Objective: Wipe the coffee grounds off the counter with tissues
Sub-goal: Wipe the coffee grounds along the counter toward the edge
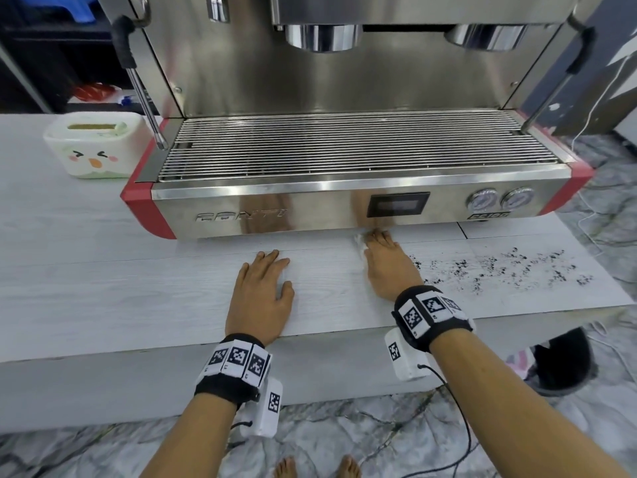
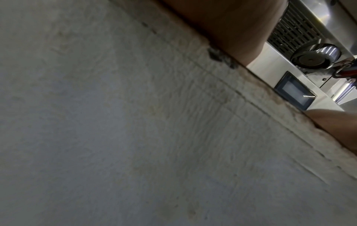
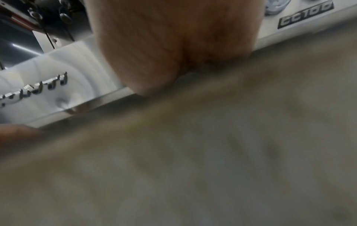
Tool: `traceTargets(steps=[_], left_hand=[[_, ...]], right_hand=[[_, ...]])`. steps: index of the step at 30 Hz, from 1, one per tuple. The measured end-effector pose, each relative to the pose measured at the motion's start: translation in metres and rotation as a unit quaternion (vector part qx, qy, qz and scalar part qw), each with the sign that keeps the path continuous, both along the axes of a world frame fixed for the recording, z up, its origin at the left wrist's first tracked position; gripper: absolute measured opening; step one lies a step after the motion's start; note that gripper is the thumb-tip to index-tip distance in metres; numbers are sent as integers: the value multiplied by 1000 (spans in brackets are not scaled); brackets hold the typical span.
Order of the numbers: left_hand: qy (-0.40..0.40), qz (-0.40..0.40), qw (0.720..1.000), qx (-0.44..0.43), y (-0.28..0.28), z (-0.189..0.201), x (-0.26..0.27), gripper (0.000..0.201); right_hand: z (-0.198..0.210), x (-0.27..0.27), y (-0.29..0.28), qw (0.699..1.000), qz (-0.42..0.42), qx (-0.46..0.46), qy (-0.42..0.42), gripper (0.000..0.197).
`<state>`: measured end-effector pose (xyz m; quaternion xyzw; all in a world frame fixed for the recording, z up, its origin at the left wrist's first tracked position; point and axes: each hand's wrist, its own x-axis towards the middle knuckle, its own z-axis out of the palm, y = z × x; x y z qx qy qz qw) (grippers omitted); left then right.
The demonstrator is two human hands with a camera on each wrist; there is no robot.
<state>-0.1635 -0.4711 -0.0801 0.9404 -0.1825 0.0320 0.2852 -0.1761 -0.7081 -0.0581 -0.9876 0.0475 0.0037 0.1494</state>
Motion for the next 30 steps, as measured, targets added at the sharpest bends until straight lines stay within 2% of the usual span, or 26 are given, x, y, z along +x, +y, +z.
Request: traceTargets(steps=[2,4,8,14,18,21,24,27,30], left_hand=[[1,4,1000,-3,0,1,0,44],[2,6,1000,-4,-1,2,0,43],[1,7,1000,1,-1,2,-1,44],[-1,5,1000,1,0,0,-1,43],[-3,6,1000,5,-1,0,-1,42],[0,9,1000,4,-1,0,-1,42],[0,12,1000,5,-2,0,-1,42],[-2,13,1000,11,-3,1,-1,42],[-5,15,1000,14,-3,1,-1,42]], right_hand=[[9,-3,12,999,33,22,-5,57],[13,-9,30,997,57,46,-4,51],[-9,-16,53,996,86,13,7,54],[-17,-31,21,998,58,-3,-29,58],[-14,-41,-9,999,27,-19,-20,54],[-4,-46,-11,999,28,-1,-23,50],[3,-58,13,995,64,35,-63,50],[-5,-68,38,991,126,29,-33,52],[-16,-73,41,990,134,13,-36,60]])
